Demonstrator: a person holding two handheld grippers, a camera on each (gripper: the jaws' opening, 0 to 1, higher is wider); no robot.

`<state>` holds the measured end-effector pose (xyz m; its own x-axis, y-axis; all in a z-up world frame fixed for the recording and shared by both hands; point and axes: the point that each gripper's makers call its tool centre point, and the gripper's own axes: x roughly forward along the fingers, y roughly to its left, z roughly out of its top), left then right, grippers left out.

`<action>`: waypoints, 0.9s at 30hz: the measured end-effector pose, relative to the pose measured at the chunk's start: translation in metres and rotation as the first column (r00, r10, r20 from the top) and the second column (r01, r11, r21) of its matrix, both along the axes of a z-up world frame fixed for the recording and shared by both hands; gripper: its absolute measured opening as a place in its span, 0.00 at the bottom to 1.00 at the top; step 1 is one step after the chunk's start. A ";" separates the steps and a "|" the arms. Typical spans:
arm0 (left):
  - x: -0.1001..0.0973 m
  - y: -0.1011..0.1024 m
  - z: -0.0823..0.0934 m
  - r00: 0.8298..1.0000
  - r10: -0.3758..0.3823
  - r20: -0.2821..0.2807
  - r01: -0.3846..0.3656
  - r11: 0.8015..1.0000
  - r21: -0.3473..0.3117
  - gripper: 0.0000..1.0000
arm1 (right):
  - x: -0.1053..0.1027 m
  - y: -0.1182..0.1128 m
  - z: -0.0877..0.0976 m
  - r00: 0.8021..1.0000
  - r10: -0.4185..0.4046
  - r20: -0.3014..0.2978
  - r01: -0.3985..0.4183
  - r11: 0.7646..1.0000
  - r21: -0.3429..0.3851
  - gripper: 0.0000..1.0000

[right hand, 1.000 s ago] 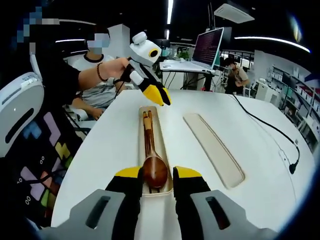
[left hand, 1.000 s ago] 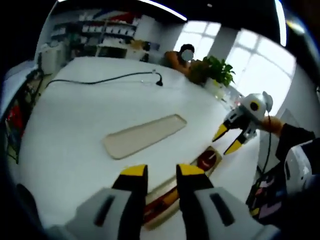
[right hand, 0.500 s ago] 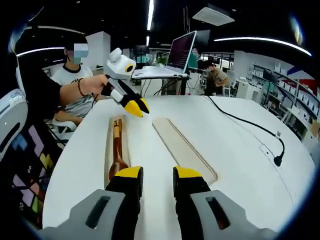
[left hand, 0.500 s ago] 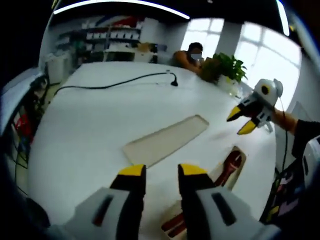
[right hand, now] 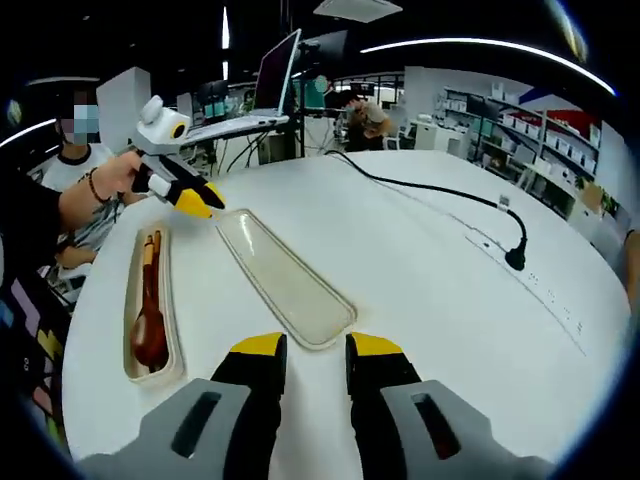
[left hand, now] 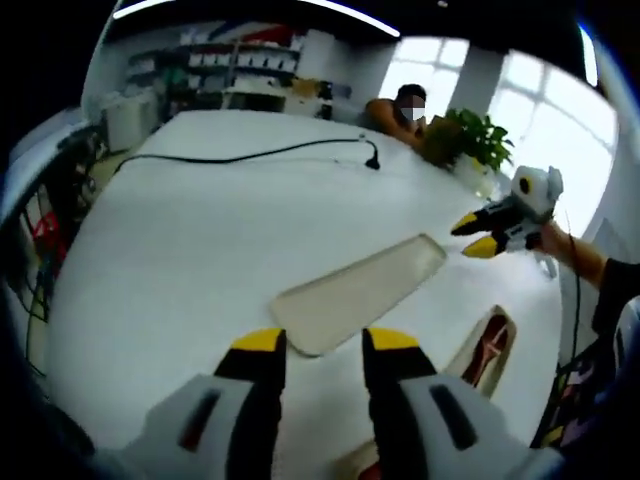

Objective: Arrange the utensils inside the cutlery case until each visible utensil rests in its matching compartment.

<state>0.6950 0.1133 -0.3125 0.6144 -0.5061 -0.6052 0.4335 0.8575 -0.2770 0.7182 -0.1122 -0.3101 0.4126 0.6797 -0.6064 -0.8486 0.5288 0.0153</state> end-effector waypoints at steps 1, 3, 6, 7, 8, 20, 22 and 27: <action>0.002 0.001 -0.001 1.000 0.007 0.000 -0.007 1.000 -0.002 0.34 | 0.002 0.001 -0.001 1.000 -0.007 -0.002 0.007 1.000 0.003 0.23; 0.005 0.003 -0.004 1.000 0.011 -0.014 -0.012 1.000 -0.008 0.33 | 0.008 0.002 -0.003 1.000 -0.023 -0.010 0.023 1.000 0.001 0.22; 0.007 0.003 -0.005 1.000 0.002 -0.023 -0.002 1.000 -0.008 0.33 | 0.011 0.002 -0.009 0.999 -0.040 -0.016 0.040 0.999 -0.019 0.21; 0.007 0.002 -0.004 1.000 0.011 -0.021 -0.012 1.000 -0.021 0.33 | 0.013 0.002 -0.011 0.999 -0.046 -0.021 0.045 0.999 -0.027 0.21; 0.007 0.001 -0.004 1.000 0.012 -0.027 -0.013 0.999 -0.035 0.33 | 0.013 0.003 -0.013 0.999 -0.042 -0.027 0.041 0.999 -0.031 0.20; 0.003 -0.003 -0.013 0.999 0.017 -0.040 -0.018 0.999 -0.032 0.31 | 0.007 0.004 -0.021 0.998 -0.068 0.009 0.069 0.992 -0.106 0.15; 0.003 -0.004 -0.013 0.998 0.031 -0.046 -0.033 0.998 -0.055 0.31 | 0.007 0.003 -0.026 0.990 -0.138 -0.034 0.135 0.987 -0.092 0.13; 0.005 -0.004 -0.013 0.998 0.036 -0.046 -0.039 0.997 -0.061 0.30 | 0.009 0.005 -0.028 0.991 -0.134 -0.029 0.130 0.985 -0.117 0.13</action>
